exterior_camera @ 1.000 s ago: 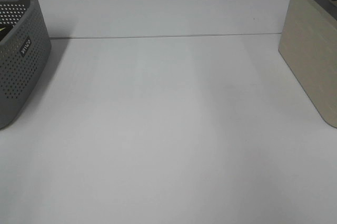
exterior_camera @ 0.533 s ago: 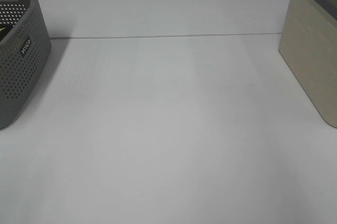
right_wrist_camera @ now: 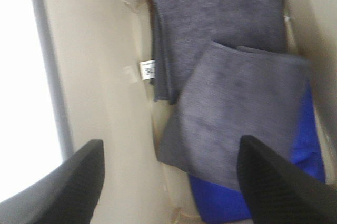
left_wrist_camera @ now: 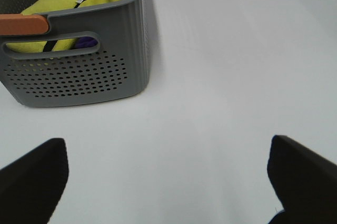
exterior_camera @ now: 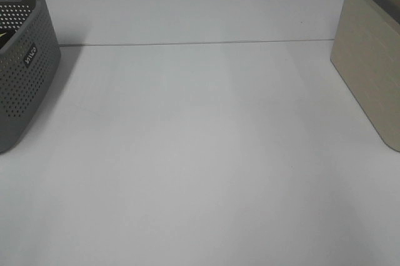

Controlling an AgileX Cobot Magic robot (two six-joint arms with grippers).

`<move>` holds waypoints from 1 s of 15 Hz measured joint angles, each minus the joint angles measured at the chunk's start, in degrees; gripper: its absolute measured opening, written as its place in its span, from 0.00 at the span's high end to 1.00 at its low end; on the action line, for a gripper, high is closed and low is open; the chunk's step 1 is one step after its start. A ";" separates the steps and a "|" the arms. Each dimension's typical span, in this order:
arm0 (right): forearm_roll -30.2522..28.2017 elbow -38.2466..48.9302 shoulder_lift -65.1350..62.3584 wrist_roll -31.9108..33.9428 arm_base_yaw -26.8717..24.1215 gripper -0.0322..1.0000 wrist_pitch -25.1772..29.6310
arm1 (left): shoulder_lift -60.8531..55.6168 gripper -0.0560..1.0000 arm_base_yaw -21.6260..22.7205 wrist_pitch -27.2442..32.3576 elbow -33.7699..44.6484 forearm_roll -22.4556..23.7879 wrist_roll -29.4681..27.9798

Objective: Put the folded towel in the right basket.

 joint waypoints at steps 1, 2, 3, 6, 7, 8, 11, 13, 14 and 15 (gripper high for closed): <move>-0.11 0.00 -0.40 0.00 1.72 0.31 0.00 | 0.00 0.02 0.00 0.00 0.00 0.00 0.00; -0.23 0.00 -1.32 0.00 4.24 0.31 0.00 | 0.00 0.02 0.00 0.00 0.00 0.00 0.00; -0.17 0.00 -2.41 0.00 6.99 0.31 0.00 | 0.00 0.02 0.00 0.00 0.00 0.00 0.00; -0.17 0.00 -4.53 0.86 14.84 0.30 0.00 | 0.00 0.02 0.00 0.00 0.00 0.00 0.00; -0.23 0.00 -4.93 0.97 17.53 0.30 0.00 | 0.00 0.02 0.00 0.00 0.00 0.00 0.00; -0.57 0.00 -5.44 0.97 19.71 0.30 0.00 | 0.00 0.02 0.00 0.00 0.00 0.00 0.00; -4.13 1.20 -7.96 3.72 23.32 0.30 0.00 | 0.00 0.02 0.00 0.00 0.00 0.00 0.00; -6.30 5.16 -12.15 5.96 23.32 0.30 -0.06 | 0.00 0.02 0.00 0.00 0.00 0.00 0.00; -7.22 8.71 -15.13 6.47 23.32 0.30 -0.06 | 0.00 0.02 0.00 0.00 0.00 0.00 0.00; -7.39 12.61 -18.16 6.76 23.32 0.30 -0.06 | 0.00 0.02 0.00 0.00 0.00 0.00 0.00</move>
